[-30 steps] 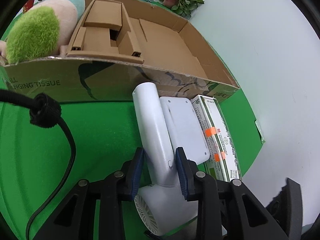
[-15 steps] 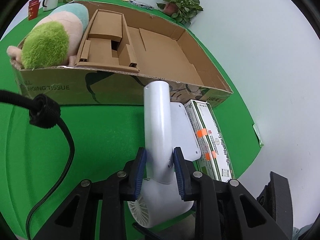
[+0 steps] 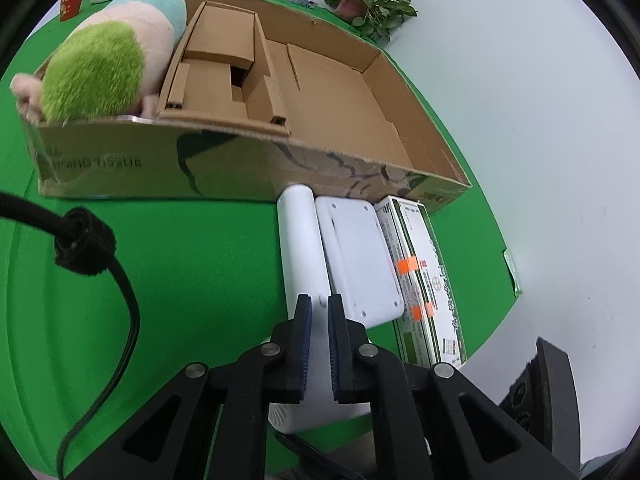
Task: Organize objects
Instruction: 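Close the right gripper on the dryer head while the left gripper closes on its handle, then lift the white hair dryer off the table with both grippers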
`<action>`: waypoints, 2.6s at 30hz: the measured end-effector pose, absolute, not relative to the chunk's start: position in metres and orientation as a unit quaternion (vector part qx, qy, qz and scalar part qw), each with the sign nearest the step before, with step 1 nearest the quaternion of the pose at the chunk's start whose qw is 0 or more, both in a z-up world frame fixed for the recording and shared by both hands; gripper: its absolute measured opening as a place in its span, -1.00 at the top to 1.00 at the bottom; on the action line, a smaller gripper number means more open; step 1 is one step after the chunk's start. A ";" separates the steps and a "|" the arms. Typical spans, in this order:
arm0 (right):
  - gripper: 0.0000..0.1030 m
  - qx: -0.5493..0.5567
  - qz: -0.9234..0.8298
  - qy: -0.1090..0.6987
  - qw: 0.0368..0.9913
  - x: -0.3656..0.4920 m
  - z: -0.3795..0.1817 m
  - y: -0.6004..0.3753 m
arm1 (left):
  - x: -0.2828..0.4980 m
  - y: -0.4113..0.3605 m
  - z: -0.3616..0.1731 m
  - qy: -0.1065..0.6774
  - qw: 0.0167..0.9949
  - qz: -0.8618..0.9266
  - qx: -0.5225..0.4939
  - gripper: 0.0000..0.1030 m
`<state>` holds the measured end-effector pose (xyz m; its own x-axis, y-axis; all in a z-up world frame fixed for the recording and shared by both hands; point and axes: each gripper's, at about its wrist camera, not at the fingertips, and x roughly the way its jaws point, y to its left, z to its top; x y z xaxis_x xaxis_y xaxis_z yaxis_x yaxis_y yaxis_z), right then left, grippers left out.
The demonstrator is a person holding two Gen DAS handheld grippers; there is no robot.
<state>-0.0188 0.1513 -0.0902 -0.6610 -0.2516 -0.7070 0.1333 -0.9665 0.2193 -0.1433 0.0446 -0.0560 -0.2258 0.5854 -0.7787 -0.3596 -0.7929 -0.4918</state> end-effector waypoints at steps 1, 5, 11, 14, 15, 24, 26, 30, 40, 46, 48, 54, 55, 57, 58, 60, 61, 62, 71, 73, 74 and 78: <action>-0.02 0.399 -0.908 -0.071 0.106 -0.018 -0.090 0.152 | -0.147 0.045 -0.055 -0.098 0.304 0.778 -0.541 0.67; 0.07 0.403 -0.907 -0.069 0.104 -0.006 -0.091 0.156 | -0.172 0.052 -0.057 -0.101 0.322 0.765 -0.548 0.14; 0.07 0.415 -0.900 -0.087 0.096 -0.004 -0.092 0.175 | -0.190 0.077 -0.073 -0.071 0.334 0.748 -0.569 0.11; 0.03 0.417 -0.898 -0.100 0.098 -0.001 -0.091 0.176 | -0.193 0.081 -0.083 -0.059 0.321 0.743 -0.585 0.33; 0.03 0.416 -0.898 -0.103 0.101 0.000 -0.091 0.175 | -0.193 0.080 -0.083 -0.054 0.319 0.745 -0.584 0.43; -0.30 0.382 -0.903 -0.133 0.144 0.015 -0.083 0.158 | -0.178 0.066 -0.078 -0.042 0.291 0.742 -0.603 0.50; -0.41 0.376 -0.905 -0.134 0.147 0.021 -0.082 0.153 | -0.175 0.061 -0.080 -0.055 0.284 0.733 -0.615 0.50; -0.44 0.380 -0.902 -0.145 0.147 0.016 -0.081 0.162 | -0.176 0.057 -0.079 -0.068 0.277 0.724 -0.628 0.43; -0.44 0.360 -0.910 -0.153 0.135 -0.006 -0.076 0.172 | -0.183 0.040 -0.048 -0.053 0.284 0.726 -0.624 0.03; -0.51 0.364 -0.919 -0.132 0.079 -0.019 -0.073 0.143 | -0.199 0.027 -0.026 -0.007 0.292 0.732 -0.616 -0.15; -0.51 0.379 -0.917 -0.120 0.047 -0.029 -0.076 0.131 | -0.203 0.030 -0.033 0.000 0.296 0.722 -0.626 -0.15; -0.50 0.391 -0.915 -0.100 -0.024 -0.025 -0.082 0.112 | -0.203 0.031 -0.053 0.007 0.329 0.699 -0.636 -0.15; -0.50 0.389 -0.916 -0.095 -0.027 -0.026 -0.083 0.111 | -0.203 0.033 -0.055 0.008 0.330 0.698 -0.636 -0.15; -0.36 0.383 -0.919 -0.090 -0.033 -0.009 -0.085 0.112 | -0.206 0.035 -0.057 0.005 0.331 0.696 -0.637 -0.15; -0.26 0.380 -0.920 -0.091 -0.041 -0.004 -0.085 0.113 | -0.205 0.036 -0.060 0.003 0.331 0.696 -0.637 -0.15; -0.23 0.375 -0.920 -0.096 -0.056 0.012 -0.082 0.119 | -0.205 0.035 -0.060 -0.002 0.333 0.696 -0.636 -0.15; -0.20 0.378 -0.919 -0.093 -0.058 0.015 -0.084 0.123 | -0.205 0.035 -0.060 -0.004 0.334 0.696 -0.636 -0.15; -0.16 0.383 -0.917 -0.091 -0.061 0.018 -0.086 0.128 | -0.205 0.035 -0.060 -0.005 0.336 0.695 -0.636 -0.15; -0.09 0.395 -0.913 -0.085 -0.052 0.042 -0.086 0.147 | -0.196 0.047 -0.068 -0.013 0.339 0.689 -0.640 -0.15; -0.09 0.401 -0.911 -0.080 -0.047 0.044 -0.085 0.143 | -0.194 0.047 -0.070 -0.011 0.334 0.691 -0.641 -0.15; -0.09 0.405 -0.910 -0.079 -0.044 0.047 -0.084 0.143 | -0.192 0.046 -0.070 -0.012 0.331 0.695 -0.639 -0.15; -0.11 0.411 -0.908 -0.077 -0.041 0.039 -0.087 0.143 | -0.183 0.053 -0.074 -0.017 0.326 0.709 -0.626 -0.04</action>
<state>0.0388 0.1431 -0.0865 -0.6594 0.0118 -0.7517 -0.1376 -0.9849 0.1052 -0.1827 0.0526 -0.0737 -0.0048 0.4830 -0.8756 -0.4405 -0.7871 -0.4318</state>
